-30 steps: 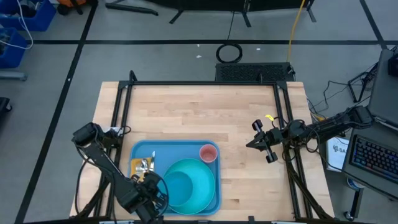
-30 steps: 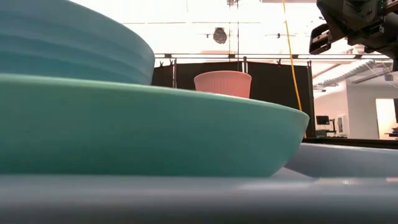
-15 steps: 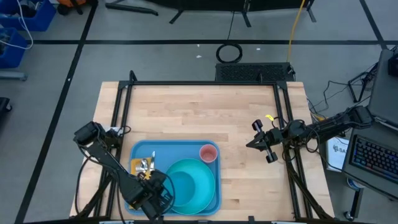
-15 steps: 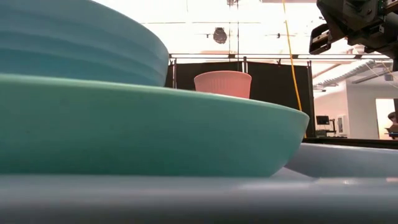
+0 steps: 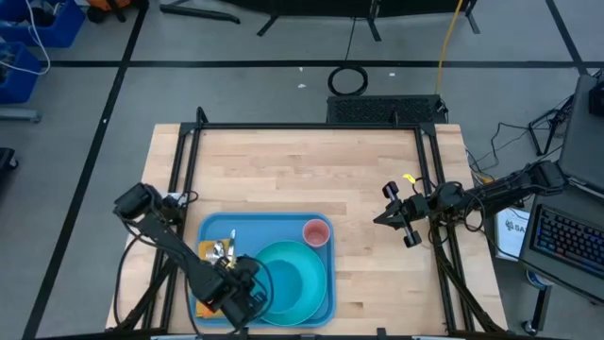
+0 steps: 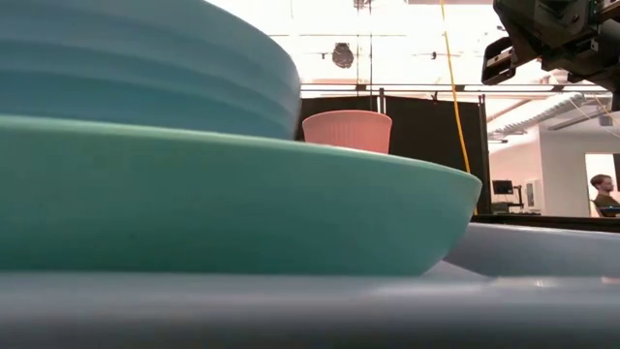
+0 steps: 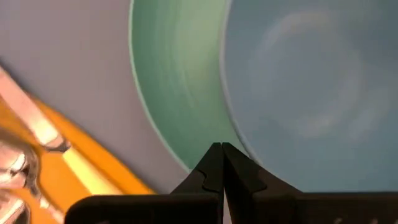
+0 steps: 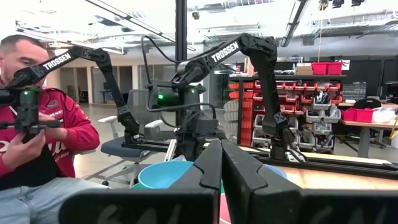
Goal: Set up tray
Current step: Adjust the blue bowl on the green plate in the blue tray
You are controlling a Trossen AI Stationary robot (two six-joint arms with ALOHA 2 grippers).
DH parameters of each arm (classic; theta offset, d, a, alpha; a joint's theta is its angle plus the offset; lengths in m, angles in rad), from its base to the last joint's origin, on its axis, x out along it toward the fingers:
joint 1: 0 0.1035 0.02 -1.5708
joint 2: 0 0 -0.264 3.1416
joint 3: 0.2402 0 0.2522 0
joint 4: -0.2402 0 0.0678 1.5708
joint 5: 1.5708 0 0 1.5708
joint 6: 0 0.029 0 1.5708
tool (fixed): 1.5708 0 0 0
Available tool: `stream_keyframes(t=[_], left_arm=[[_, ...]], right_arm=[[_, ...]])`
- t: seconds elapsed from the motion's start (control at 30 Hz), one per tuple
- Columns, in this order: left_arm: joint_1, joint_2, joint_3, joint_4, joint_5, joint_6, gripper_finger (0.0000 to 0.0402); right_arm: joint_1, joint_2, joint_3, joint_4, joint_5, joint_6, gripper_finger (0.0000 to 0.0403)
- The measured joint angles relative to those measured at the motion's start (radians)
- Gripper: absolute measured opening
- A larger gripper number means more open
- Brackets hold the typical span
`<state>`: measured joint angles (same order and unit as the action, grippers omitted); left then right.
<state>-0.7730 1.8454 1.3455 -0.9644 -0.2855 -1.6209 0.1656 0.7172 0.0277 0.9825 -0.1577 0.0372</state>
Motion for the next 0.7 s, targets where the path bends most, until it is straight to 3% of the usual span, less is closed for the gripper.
stream_keyframes(t=[0.33, 0.7], left_arm=[[0.045, 0.0, -0.042, 0.086, 0.05, 0.082, 0.0], [0.044, 0.0, -0.042, 0.11, 0.025, 0.14, 0.0]], right_arm=[[0.0, 0.0, -0.001, 0.0, 0.0, 0.0, 0.0], [0.0, 0.0, -0.001, 0.0, 0.0, 0.0, 0.0]])
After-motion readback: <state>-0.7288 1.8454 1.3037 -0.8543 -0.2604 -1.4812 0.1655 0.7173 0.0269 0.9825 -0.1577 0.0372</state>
